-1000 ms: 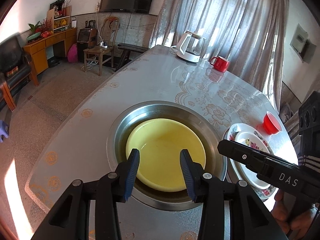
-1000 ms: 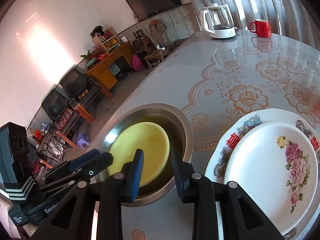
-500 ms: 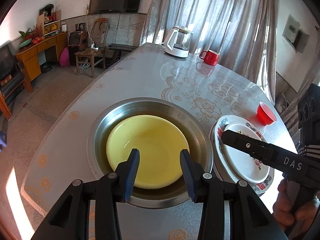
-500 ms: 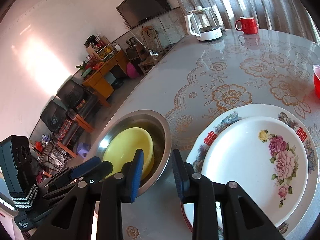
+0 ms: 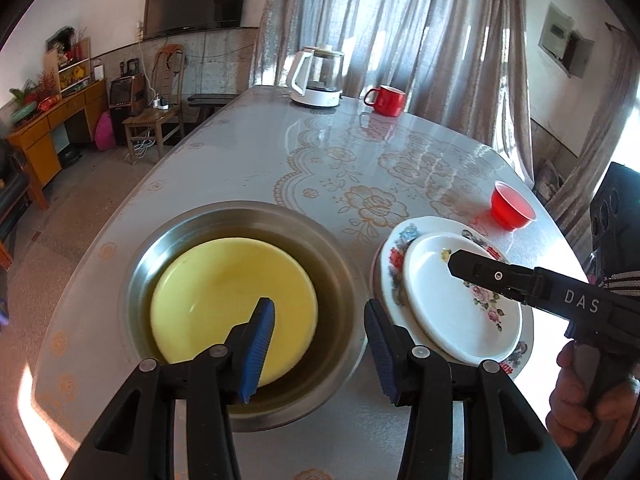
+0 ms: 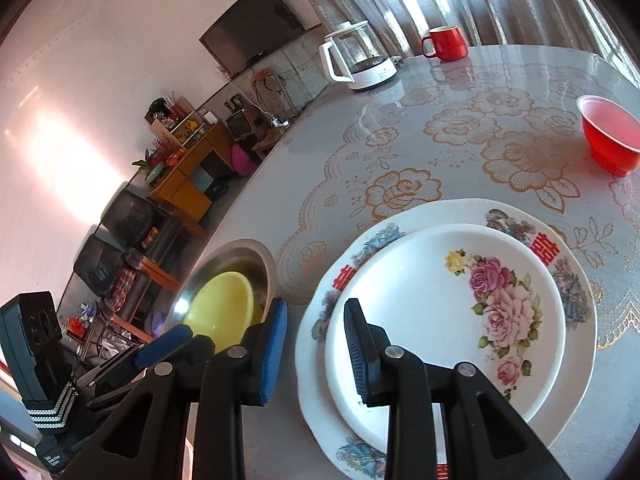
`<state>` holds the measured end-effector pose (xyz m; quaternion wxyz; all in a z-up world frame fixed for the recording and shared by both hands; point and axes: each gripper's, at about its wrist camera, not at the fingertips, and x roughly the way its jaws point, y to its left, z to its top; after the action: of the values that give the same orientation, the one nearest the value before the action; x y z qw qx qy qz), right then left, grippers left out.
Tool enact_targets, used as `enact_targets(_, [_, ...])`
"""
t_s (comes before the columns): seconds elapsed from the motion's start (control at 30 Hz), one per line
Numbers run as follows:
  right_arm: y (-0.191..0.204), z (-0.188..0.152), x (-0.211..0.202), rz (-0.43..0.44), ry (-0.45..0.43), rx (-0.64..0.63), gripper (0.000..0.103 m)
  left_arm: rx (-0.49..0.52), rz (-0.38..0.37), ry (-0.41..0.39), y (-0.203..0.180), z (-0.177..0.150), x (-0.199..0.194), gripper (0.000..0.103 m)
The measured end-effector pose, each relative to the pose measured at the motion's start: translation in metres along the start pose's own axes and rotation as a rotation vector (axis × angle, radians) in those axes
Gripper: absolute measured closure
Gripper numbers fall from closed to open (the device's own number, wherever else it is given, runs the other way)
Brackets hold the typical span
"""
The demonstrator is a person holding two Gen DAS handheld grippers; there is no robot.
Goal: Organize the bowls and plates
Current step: 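Move both tools past the plate stack toward the red plastic bowl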
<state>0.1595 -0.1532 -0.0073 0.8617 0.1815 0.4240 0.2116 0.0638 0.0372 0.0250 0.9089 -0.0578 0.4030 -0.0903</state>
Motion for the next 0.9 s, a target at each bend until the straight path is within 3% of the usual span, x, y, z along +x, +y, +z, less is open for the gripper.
enact_targets(0.4, [-0.069, 0.001, -0.053, -0.108, -0.119, 0.157, 0.074, 0.131, -0.107, 0.041, -0.07, 0.018, 0.026, 0.054])
enact_targets(0.9, [-0.145, -0.001, -0.099, -0.151, -0.222, 0.312, 0.074, 0.239, -0.182, 0.108, -0.156, 0.043, 0.059, 0.054])
